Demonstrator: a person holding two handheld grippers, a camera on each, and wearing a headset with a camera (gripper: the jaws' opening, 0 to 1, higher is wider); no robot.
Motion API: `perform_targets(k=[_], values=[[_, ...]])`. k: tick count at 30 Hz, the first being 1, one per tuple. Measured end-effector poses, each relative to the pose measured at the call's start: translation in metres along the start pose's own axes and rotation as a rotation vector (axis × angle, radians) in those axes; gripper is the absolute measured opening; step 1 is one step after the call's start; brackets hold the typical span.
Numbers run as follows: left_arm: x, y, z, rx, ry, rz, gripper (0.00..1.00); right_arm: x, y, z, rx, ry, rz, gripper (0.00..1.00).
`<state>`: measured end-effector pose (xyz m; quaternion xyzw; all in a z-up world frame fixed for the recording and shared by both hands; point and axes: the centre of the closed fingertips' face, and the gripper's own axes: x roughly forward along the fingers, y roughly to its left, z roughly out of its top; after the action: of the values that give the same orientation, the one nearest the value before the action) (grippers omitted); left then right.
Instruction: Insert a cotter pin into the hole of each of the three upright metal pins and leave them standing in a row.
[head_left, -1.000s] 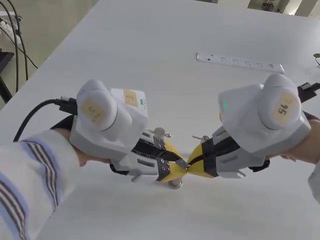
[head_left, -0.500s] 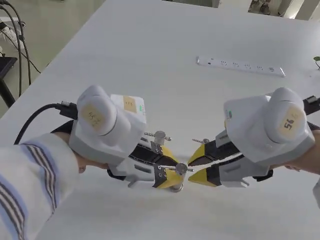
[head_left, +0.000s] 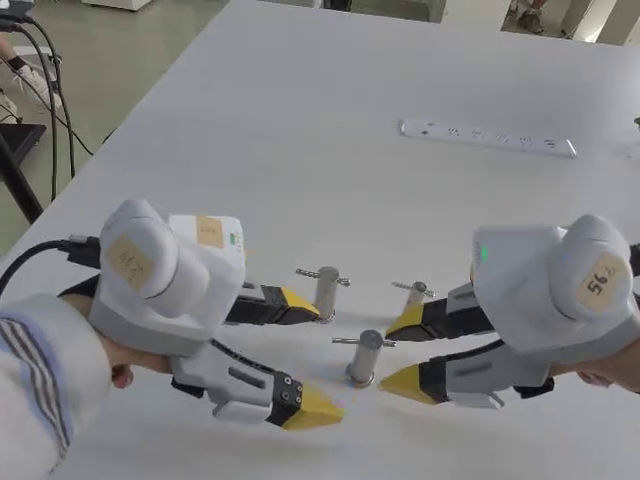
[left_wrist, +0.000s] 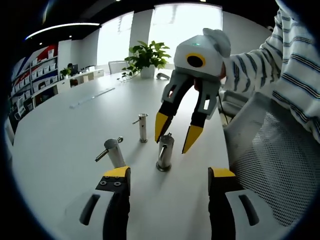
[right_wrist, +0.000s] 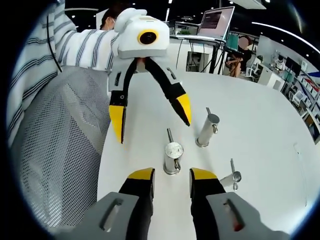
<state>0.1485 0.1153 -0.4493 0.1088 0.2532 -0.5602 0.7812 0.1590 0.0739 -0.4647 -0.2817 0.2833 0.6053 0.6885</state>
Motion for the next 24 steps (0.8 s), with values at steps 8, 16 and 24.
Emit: perform_targets(k=[8, 16, 24], values=[[-0.021, 0.0, -0.01, -0.037, -0.018, 0.09, 0.89, 0.011, 0.004, 0.0, 0.075, -0.06, -0.012, 0.36], [-0.039, -0.007, -0.023, 0.003, 0.047, 0.144, 0.99, 0.021, 0.008, 0.0, 0.103, -0.078, 0.005, 0.35], [-0.054, -0.01, -0.023, -0.026, 0.03, 0.198, 0.99, 0.027, 0.007, 0.002, 0.119, -0.104, 0.016, 0.3]])
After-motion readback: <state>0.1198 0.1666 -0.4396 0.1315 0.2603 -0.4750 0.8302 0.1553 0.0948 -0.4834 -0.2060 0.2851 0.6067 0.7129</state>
